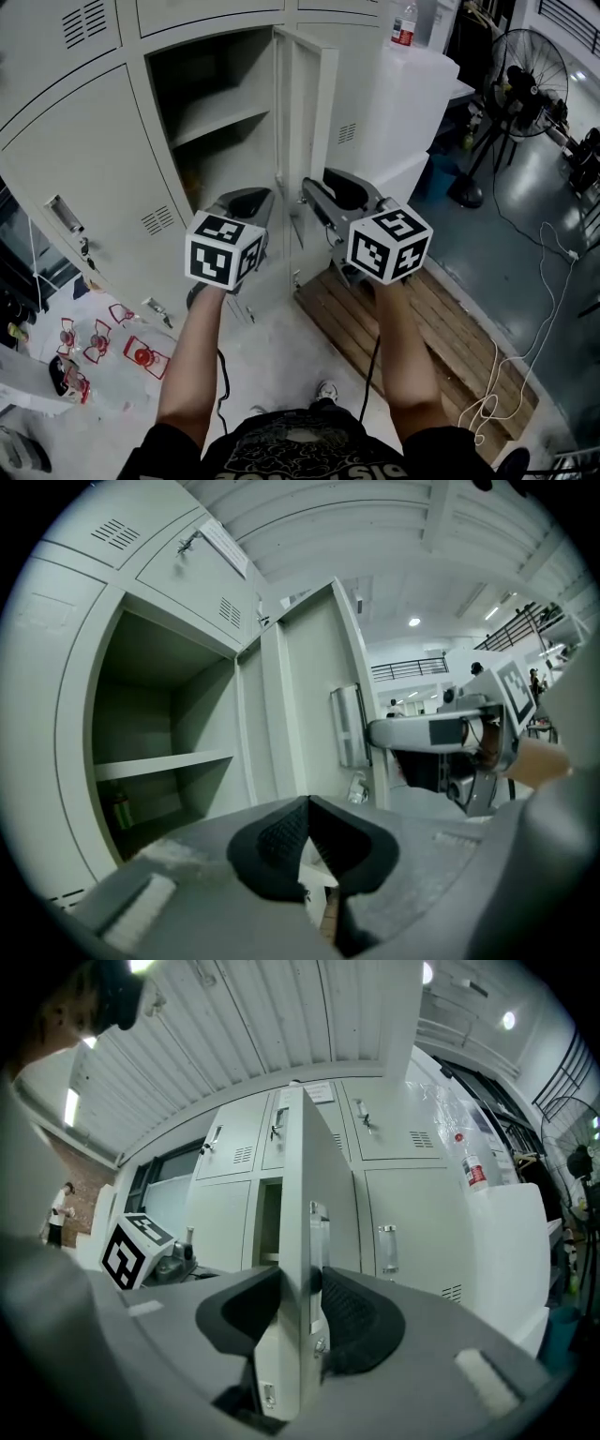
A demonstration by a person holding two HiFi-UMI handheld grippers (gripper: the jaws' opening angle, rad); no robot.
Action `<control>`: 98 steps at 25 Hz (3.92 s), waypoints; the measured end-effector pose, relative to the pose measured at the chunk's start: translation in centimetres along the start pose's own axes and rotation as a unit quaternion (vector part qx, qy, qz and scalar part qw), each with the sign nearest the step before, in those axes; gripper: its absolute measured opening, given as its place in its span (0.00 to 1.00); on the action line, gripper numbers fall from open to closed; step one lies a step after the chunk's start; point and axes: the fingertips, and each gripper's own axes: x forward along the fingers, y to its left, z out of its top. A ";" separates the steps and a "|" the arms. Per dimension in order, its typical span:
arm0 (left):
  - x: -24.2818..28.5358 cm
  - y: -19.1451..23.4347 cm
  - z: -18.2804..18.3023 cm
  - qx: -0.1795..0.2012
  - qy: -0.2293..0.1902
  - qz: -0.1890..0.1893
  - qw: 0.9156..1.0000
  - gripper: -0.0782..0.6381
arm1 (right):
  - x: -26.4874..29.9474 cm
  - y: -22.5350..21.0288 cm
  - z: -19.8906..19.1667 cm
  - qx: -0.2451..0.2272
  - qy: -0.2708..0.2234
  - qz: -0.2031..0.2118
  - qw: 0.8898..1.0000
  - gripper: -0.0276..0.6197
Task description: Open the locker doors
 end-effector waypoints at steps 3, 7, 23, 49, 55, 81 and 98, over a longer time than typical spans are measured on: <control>0.9 -1.1 0.3 0.003 -0.001 -0.007 1.000 0.11 | -0.9 -1.3 0.0 0.000 -0.001 -0.013 1.000 0.24; 2.0 -2.1 0.6 0.002 0.000 -0.014 1.000 0.11 | -1.9 -2.9 0.1 0.001 0.000 -0.027 1.000 0.22; 6.6 -4.8 1.9 0.004 -0.001 -0.013 1.000 0.11 | -3.7 -9.0 0.4 0.011 -0.010 -0.039 0.999 0.18; 9.9 -6.3 3.2 -0.008 0.004 0.058 0.998 0.11 | -3.7 -15.2 0.4 0.007 -0.011 -0.010 1.000 0.18; 8.8 -5.8 3.1 -0.010 0.009 0.067 0.998 0.11 | -4.4 -14.8 1.0 -0.017 -0.015 -0.033 0.999 0.19; -13.3 3.6 -1.9 -0.048 -0.007 0.146 0.988 0.11 | 0.9 7.5 -0.9 -0.030 0.012 0.029 0.999 0.22; -34.9 12.9 -7.6 -0.085 -0.009 0.278 0.957 0.11 | 9.9 30.0 -3.4 -0.031 0.032 0.173 0.984 0.27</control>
